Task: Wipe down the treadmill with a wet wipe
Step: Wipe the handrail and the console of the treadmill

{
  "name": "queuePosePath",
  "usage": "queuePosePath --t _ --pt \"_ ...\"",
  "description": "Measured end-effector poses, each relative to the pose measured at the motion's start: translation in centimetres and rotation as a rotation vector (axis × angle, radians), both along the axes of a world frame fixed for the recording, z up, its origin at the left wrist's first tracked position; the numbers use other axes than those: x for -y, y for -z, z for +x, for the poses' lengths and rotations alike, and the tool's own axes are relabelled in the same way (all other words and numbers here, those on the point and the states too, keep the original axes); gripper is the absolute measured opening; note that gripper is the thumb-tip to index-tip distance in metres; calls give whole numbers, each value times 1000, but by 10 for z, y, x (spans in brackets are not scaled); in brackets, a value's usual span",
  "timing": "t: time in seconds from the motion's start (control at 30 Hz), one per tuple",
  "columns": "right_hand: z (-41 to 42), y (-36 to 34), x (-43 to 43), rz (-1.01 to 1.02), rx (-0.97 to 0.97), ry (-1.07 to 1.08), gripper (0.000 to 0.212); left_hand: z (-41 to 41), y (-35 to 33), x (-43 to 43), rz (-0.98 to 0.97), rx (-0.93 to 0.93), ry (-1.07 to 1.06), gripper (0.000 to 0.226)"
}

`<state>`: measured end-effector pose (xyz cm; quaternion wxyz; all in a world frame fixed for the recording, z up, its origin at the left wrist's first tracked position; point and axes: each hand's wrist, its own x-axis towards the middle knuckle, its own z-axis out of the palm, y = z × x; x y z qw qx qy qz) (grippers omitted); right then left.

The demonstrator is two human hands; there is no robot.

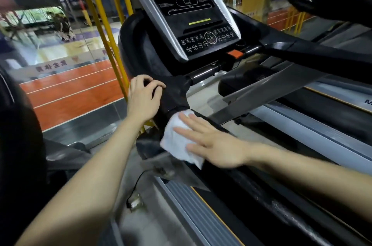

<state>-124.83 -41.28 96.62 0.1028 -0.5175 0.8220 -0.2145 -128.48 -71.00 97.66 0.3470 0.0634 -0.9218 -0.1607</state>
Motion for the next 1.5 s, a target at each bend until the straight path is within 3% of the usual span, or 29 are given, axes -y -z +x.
queuePosePath --t 0.13,0.3,0.4,0.5,0.67,0.9,1.03,1.13,1.2,1.33,1.5 --pt "28 9 -65 -38 139 -147 52 -32 7 7 65 50 60 46" --pt "-67 8 58 -151 18 7 55 -28 13 11 107 -19 122 53" --pt "-130 10 110 -152 107 196 54 -27 13 13 108 -10 122 53" --pt "-108 10 93 -194 58 77 53 -26 15 12 122 -32 136 52" --pt "-61 11 39 -298 226 -216 49 -28 21 8 178 -162 178 47" --pt "-182 -17 159 -177 32 299 55 -26 23 0 268 -238 202 50" --pt "-131 14 121 -297 -24 57 56 -26 24 -4 326 -283 211 51" --pt "-100 27 88 -424 176 -68 40 -26 26 -7 324 -336 217 55" --pt "-127 9 107 -314 85 -30 42 -25 25 -9 312 -333 218 58" --pt "-190 -19 164 -121 -7 316 53 -25 25 -6 282 -336 206 58" --pt "-111 -1 124 -171 -35 144 58 -27 28 -7 342 -348 231 58"
